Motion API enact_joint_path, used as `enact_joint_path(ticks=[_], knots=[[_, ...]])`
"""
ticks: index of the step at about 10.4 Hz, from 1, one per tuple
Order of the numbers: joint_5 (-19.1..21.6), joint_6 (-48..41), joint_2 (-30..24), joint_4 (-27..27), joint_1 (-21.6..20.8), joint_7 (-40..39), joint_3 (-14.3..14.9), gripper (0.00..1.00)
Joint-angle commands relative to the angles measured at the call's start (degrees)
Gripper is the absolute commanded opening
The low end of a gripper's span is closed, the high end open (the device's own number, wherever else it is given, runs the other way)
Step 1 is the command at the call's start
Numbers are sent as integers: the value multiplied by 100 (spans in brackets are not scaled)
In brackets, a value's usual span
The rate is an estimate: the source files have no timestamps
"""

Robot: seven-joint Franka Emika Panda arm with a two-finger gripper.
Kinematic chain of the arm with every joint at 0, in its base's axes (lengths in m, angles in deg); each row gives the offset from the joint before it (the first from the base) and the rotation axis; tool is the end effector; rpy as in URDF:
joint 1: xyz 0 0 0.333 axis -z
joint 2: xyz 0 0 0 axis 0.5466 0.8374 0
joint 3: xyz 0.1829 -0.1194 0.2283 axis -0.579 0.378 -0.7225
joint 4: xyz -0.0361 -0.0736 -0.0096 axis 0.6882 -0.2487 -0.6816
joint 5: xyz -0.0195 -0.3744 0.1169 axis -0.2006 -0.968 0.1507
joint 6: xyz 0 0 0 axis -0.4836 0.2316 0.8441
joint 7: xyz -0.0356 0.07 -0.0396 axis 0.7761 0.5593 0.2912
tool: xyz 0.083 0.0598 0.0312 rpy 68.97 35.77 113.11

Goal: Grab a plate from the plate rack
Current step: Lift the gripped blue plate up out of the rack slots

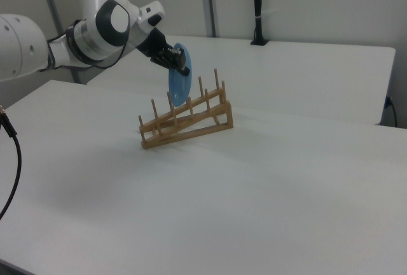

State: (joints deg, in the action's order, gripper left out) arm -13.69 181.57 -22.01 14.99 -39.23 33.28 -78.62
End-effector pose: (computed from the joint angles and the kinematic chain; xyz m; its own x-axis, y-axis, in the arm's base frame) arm 0.7111 0.0485 0.5178 0.8514 0.0169 0.5242 -0.1572 -0.9453 0.2859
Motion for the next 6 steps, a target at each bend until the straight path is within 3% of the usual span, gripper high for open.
enact_joint_path(ticks=[1,4,6], knots=[[-88,10,-353,110,55,-75,31,0],[17,-121,-494,163,169,-83,22,0],[628,-384,-503,172,179,-441,22,0]])
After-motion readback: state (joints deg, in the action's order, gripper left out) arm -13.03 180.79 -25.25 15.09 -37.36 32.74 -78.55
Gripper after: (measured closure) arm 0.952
